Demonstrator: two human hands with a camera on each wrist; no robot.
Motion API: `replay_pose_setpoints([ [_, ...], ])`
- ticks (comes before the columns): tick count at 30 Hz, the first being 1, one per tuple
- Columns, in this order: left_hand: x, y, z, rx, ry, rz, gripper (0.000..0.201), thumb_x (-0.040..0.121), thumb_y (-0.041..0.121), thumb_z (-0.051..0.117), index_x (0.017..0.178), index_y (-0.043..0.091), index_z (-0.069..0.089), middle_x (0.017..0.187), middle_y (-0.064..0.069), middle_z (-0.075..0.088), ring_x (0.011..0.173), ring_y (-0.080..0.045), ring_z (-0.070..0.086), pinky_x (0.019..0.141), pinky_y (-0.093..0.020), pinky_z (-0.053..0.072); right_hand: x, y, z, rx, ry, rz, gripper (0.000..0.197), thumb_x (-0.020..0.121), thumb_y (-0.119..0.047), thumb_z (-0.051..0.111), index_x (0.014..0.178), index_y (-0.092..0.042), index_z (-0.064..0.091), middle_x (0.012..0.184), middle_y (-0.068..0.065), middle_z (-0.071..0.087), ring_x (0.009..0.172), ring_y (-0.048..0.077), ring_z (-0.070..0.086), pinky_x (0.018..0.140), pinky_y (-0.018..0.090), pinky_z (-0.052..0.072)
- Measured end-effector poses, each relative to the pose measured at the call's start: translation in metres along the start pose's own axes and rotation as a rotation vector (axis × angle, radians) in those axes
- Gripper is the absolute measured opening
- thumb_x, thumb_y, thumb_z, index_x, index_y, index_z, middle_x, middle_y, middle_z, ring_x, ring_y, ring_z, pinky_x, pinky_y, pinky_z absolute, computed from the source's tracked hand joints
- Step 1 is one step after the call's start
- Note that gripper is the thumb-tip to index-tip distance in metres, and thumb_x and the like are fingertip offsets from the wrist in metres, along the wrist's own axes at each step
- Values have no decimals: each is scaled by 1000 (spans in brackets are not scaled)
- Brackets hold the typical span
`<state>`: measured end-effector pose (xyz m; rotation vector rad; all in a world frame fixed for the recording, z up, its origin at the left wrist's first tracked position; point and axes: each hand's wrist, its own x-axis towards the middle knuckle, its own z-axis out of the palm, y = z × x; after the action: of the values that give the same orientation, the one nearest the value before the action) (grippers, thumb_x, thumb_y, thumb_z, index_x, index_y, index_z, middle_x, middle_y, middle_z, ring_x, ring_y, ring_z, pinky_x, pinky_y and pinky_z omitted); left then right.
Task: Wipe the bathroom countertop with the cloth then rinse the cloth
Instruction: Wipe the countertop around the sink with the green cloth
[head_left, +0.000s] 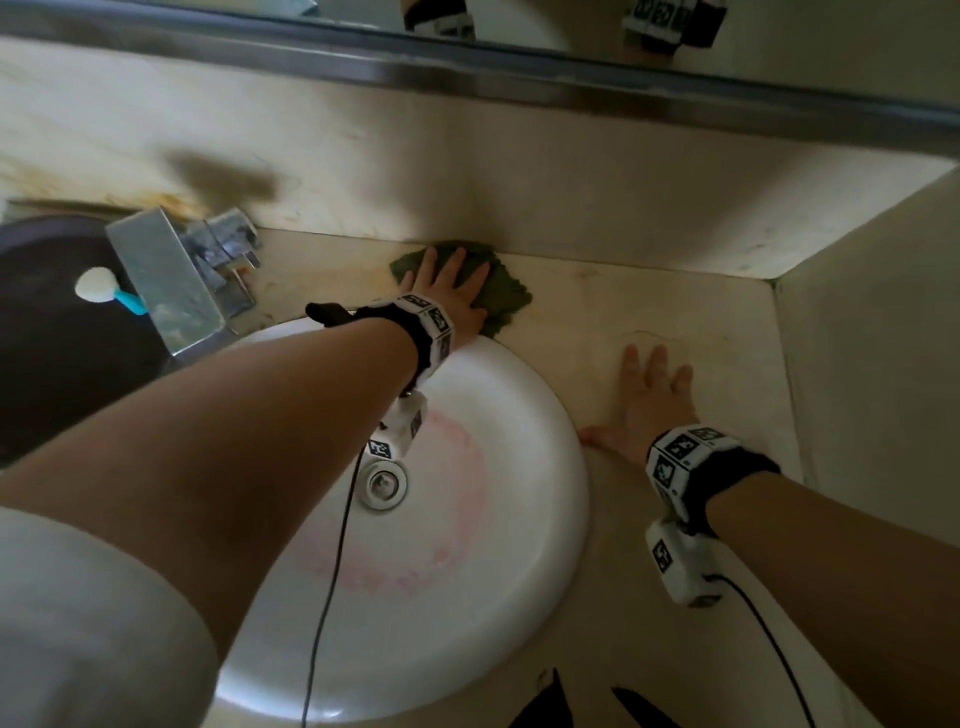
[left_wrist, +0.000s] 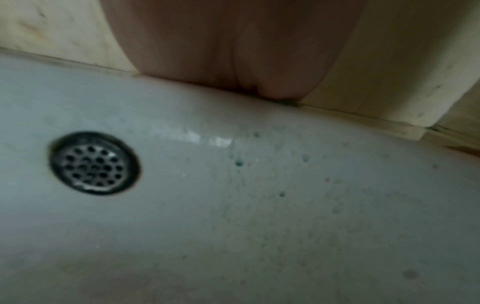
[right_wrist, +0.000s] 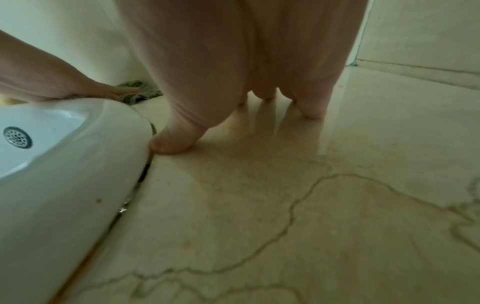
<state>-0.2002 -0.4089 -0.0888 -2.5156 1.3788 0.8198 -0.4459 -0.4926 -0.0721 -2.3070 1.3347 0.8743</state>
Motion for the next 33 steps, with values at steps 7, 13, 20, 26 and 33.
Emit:
replay_pose_setpoints([
  [7, -5, -42, 0, -138, 22, -356, 80, 94, 50, 37, 151, 29, -15, 159, -7, -21, 146, -33, -16, 117, -53, 1, -1, 1, 0, 26, 12, -5, 125, 72, -67, 66, 151, -23, -20, 158, 9, -24, 144, 42, -17, 118, 53, 8],
  [13, -11, -78, -3, -106, -57, -677, 112, 86, 32, 67, 148, 23, -26, 156, -16, -27, 145, -40, -16, 116, -59, 1, 0, 1, 3, 38, 17, -8, 125, 72, -66, 67, 150, -24, -20, 158, 8, -25, 144, 41, -17, 117, 53, 7],
  [20, -16, -5, -7, -134, -19, -456, 87, 95, 54, 37, 151, 17, -19, 156, -20, -23, 144, -43, -15, 113, -61, 0, -1, 1, 2, 29, 8, -8, 125, 71, -67, 67, 150, -23, -20, 158, 9, -25, 143, 43, -17, 117, 54, 7],
  [26, -17, 102, 21, -96, -74, -117, 85, 95, 58, 31, 151, 19, -18, 155, -19, -29, 142, -42, -22, 115, -56, -5, 4, 2, 3, -27, 16, 1, 125, 72, -69, 63, 150, -22, -21, 158, 11, -22, 143, 45, -14, 118, 53, 8],
  [33, -9, 60, 19, -92, 13, -166, 82, 95, 59, 29, 152, 20, -14, 157, -15, -24, 145, -38, -16, 117, -52, 0, 1, 1, 1, -25, 5, 0, 123, 73, -68, 64, 150, -22, -22, 158, 10, -23, 143, 44, -15, 118, 52, 8],
])
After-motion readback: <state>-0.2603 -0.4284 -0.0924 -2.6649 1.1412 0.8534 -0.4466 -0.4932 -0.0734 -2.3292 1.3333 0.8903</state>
